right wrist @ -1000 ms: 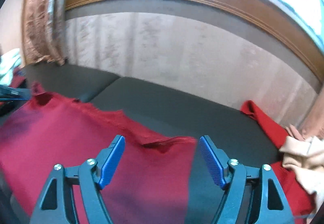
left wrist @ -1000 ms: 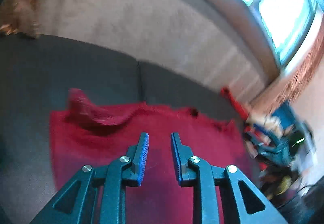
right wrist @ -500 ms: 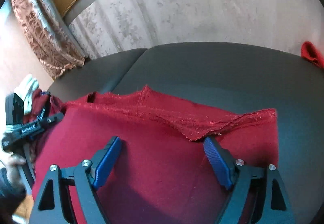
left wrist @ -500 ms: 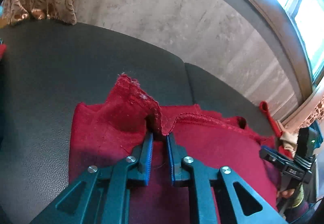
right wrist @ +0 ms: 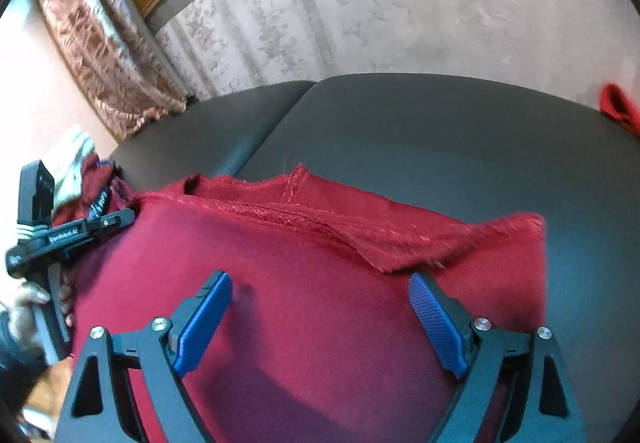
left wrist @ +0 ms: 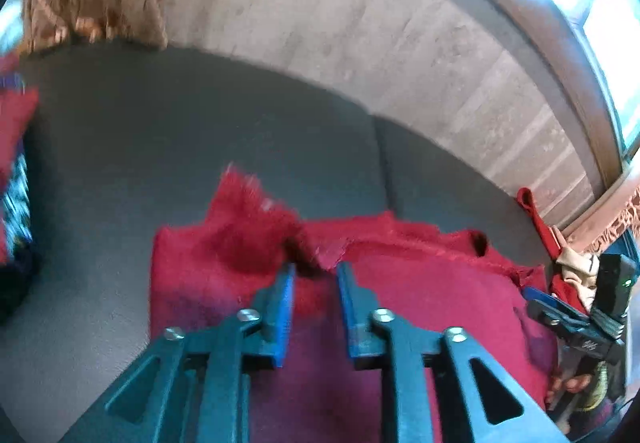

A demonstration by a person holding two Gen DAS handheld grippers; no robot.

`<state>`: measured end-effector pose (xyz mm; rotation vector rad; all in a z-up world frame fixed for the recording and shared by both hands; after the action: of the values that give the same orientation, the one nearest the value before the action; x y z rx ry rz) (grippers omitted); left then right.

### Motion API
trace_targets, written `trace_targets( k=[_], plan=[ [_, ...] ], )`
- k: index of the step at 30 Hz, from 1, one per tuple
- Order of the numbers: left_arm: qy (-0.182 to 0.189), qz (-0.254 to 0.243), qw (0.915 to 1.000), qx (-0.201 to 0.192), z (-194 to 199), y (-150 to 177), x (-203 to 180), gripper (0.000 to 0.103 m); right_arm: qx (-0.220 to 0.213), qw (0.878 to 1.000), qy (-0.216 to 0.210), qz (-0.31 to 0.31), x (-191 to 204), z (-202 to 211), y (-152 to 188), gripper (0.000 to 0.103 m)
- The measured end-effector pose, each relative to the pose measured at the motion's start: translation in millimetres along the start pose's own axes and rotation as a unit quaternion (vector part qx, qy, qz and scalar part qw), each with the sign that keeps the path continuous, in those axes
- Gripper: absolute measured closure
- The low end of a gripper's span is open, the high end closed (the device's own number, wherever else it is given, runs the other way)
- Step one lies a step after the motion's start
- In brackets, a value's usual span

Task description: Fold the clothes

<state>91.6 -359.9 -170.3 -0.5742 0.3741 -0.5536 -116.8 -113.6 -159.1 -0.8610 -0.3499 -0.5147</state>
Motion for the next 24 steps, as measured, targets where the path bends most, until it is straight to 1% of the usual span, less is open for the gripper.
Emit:
trace_targets(
  k=[3,4,5,6,8,9,11,13,14,15,17,19,22,24],
  plan=[
    [0.010,0.008,0.9998,-0.016,15.2,0.2,4.4,0.080,-0.054,0.998,-0.017,-0.031,2.8,50.0,3.4,0.012],
    [0.019,0.009,0.9996,-0.018,20.2,1.8,4.1,0.079,-0.069,0.996,-0.034,-0.042,7.1,67.4,8.1,0.012],
    [0.023,0.006,0.9995,-0.022,24.9,4.8,4.0,0.079,-0.076,0.995,-0.053,-0.048,12.2,81.6,15.4,0.012],
    [0.019,-0.001,0.9995,-0.026,29.0,9.5,4.3,0.079,-0.080,0.993,-0.071,-0.052,16.9,94.5,23.2,0.011],
    [0.009,-0.012,0.9993,-0.033,36.3,19.6,5.9,0.079,-0.070,0.992,-0.091,-0.049,27.4,108.1,40.1,0.010],
    [0.007,-0.015,0.9993,-0.033,39.2,24.5,7.3,0.079,-0.061,0.992,-0.097,-0.043,35.9,109.8,48.9,0.010],
    [0.000,-0.022,0.9994,-0.028,41.5,36.7,10.6,0.078,-0.023,0.994,-0.101,-0.026,51.1,105.6,73.0,0.009],
    [-0.009,-0.037,0.9992,-0.013,34.4,51.2,12.2,0.077,0.021,0.996,-0.081,-0.022,53.0,90.7,99.1,0.009],
    [-0.013,-0.049,0.9986,-0.016,31.7,57.1,12.3,0.077,0.025,0.997,-0.076,-0.020,52.4,86.5,108.0,0.009],
    [-0.014,-0.062,0.9976,-0.030,31.5,59.3,12.3,0.074,0.020,0.997,-0.074,-0.018,51.3,83.9,114.8,0.009],
    [-0.015,-0.070,0.9967,-0.040,27.3,58.7,13.2,0.074,0.012,0.997,-0.069,-0.015,49.3,78.6,128.5,0.006],
    [-0.016,-0.066,0.9970,-0.039,21.0,51.9,12.5,0.074,0.001,0.997,-0.070,-0.009,49.6,78.2,131.7,0.006],
    [-0.020,-0.066,0.9974,-0.024,17.8,45.0,8.6,0.075,-0.017,0.997,-0.076,-0.004,50.4,80.1,133.6,0.006],
    [-0.009,-0.059,0.9979,-0.025,27.3,45.0,12.5,0.075,-0.021,0.996,-0.080,-0.011,47.7,81.6,134.0,0.006]
  ],
)
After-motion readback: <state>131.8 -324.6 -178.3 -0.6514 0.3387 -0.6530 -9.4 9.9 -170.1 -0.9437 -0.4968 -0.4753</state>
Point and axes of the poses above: each gripper's, at about its wrist camera, not at the fingertips, and z roughly against the way its jaws point, x to its left, y to its underside, the point moved 8 cm from there along -z, roughly the way its jaws point, and after that the axes turned 15 degrees about -y, right-handed, at the moved point
